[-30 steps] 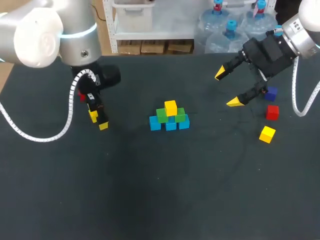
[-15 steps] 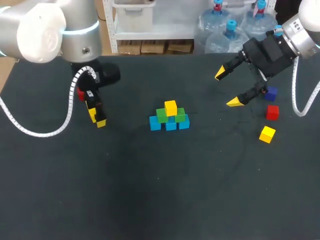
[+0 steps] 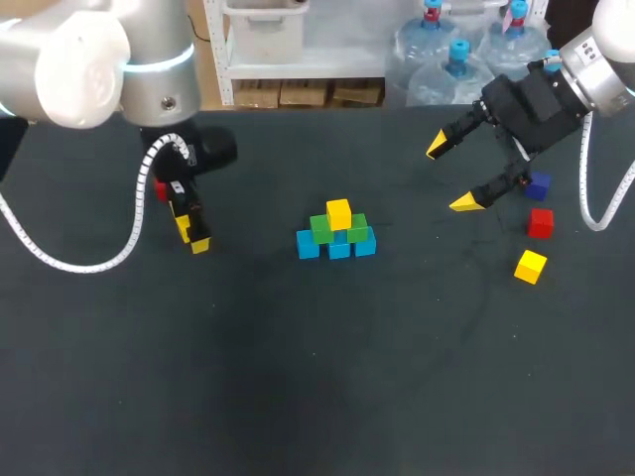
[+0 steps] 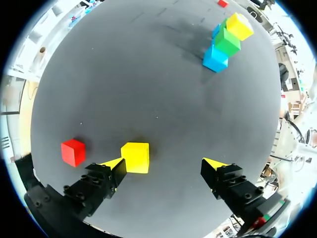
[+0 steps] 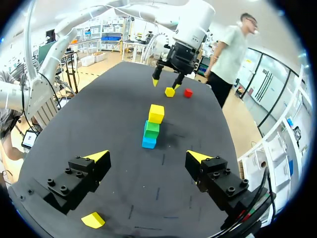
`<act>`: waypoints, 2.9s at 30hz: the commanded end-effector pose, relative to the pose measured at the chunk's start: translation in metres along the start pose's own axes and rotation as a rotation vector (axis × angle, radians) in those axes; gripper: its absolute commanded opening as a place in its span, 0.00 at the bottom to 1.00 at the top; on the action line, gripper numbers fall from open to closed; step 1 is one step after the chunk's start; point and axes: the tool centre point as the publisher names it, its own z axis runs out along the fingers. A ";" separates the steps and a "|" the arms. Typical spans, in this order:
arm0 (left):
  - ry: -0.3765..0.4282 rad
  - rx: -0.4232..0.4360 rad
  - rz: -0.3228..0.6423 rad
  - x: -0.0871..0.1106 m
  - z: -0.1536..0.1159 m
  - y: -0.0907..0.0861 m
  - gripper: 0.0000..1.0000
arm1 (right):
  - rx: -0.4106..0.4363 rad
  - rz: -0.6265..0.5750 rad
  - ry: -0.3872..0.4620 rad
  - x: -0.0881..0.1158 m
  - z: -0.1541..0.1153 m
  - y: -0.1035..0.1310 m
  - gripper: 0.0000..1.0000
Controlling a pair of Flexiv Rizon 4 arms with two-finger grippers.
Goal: Place the blue cubes, place green cubes on the blue cubes, place the yellow cubes on the green cubes, then place the red cubes on the yellow cubes, and place purple cube on the red cubes.
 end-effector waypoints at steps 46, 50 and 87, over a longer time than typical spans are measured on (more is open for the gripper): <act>-0.013 0.010 -0.008 -0.005 0.003 -0.013 1.00 | 0.001 -0.001 -0.001 0.000 0.000 0.000 1.00; -0.026 -0.016 -0.011 -0.005 -0.007 -0.014 1.00 | 0.001 -0.001 -0.001 0.000 0.000 0.000 1.00; -0.041 0.035 -0.003 0.010 -0.005 0.001 1.00 | 0.001 -0.001 -0.001 0.000 0.000 0.000 1.00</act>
